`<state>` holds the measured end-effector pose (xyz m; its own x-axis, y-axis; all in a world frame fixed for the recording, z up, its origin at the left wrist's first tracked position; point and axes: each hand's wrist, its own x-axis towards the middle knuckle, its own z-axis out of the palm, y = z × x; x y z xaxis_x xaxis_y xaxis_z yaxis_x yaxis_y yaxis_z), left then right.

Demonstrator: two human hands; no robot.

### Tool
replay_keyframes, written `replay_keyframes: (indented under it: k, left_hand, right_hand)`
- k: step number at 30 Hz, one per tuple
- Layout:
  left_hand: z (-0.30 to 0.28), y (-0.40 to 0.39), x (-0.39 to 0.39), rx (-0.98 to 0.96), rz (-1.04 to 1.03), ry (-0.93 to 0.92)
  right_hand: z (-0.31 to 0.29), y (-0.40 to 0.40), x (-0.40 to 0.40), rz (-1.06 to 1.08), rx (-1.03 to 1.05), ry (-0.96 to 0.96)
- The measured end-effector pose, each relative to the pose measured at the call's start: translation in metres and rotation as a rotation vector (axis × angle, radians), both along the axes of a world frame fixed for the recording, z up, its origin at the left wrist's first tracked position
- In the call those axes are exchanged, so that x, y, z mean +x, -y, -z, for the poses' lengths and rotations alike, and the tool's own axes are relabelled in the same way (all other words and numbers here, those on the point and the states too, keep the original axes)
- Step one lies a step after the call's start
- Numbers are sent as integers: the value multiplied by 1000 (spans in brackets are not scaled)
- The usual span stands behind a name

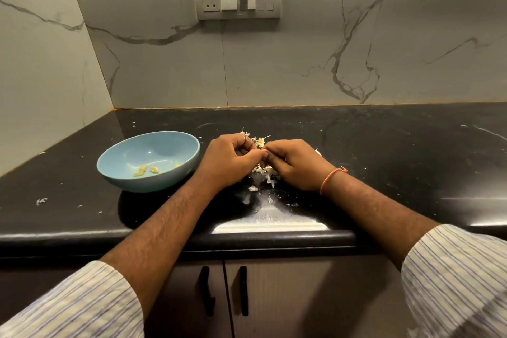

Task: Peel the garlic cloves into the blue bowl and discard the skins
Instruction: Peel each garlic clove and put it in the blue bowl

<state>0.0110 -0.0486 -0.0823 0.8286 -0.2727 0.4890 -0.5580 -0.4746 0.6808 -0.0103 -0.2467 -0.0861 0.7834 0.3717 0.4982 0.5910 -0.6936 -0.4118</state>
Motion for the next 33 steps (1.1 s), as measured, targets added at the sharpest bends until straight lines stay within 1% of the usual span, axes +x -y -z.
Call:
replay_keyframes:
  k: [11,16,21,25,30,33]
  left_hand:
    - [2,4,4,42,-78,-1]
    - [0,7,-6,37,-35,39]
    - [-1,7,-2,32,-53,4]
    - [2,6,2,-17,-74,-2]
    - [2,5,2,-36,-47,81]
    - [3,5,1,-15,4,103]
  right_hand:
    - [0,-1,1,15,14,-107]
    - [-2,-1,-1,39,73,-153]
    - [-4,-2,-1,92,29,-178]
    - [-5,0,0,114,67,-161]
    - [-3,11,-2,88,222,-140]
    - [-5,16,-5,120,178,-104]
